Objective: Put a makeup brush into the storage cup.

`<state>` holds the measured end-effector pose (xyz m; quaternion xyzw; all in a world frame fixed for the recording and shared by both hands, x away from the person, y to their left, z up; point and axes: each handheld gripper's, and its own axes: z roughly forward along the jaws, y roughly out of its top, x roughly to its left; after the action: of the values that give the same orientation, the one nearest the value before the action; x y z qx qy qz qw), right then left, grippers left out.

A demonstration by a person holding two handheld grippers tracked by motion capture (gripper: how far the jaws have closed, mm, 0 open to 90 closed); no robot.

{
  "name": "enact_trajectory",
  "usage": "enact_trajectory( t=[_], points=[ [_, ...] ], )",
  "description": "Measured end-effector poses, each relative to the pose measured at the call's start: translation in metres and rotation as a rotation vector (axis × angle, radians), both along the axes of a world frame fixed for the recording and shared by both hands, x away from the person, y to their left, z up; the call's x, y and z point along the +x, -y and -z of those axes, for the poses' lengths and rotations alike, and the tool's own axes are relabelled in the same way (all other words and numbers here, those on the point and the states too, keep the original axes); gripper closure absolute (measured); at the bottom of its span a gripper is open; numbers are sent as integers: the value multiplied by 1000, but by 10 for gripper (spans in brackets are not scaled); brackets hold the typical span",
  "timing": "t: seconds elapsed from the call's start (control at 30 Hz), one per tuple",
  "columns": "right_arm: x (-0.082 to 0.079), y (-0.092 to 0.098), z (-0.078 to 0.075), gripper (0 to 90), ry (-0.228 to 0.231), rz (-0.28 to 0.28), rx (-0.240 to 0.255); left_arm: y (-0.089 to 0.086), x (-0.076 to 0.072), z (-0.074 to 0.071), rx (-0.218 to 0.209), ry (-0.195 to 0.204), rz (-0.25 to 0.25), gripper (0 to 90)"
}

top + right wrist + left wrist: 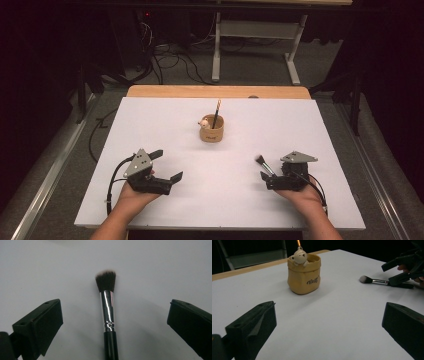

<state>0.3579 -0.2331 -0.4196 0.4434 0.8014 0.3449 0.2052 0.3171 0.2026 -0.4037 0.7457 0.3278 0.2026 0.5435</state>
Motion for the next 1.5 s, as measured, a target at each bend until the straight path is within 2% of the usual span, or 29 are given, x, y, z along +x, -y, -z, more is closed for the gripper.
enact_trajectory(
  t=[0.27, 0.33, 0.63, 0.83, 1.5],
  points=[
    [1, -1, -6, 33, -54, 0, 10, -1, -1, 0, -6, 1, 11, 0],
    [4, 1, -9, 47, -62, 13, -5, 0, -1, 0, -5, 2, 15, 0],
    [13, 2, -22, 98, -156, 2, -24, 2, -2, -2, -8, 5, 26, 0],
    [13, -1, -27, 132, -191, -15, -91, 2, -2, -2, -11, 5, 24, 0],
    [15, -9, -30, 231, -294, -80, -214, 1, -2, -2, -16, -1, 25, 0]
  ],
)
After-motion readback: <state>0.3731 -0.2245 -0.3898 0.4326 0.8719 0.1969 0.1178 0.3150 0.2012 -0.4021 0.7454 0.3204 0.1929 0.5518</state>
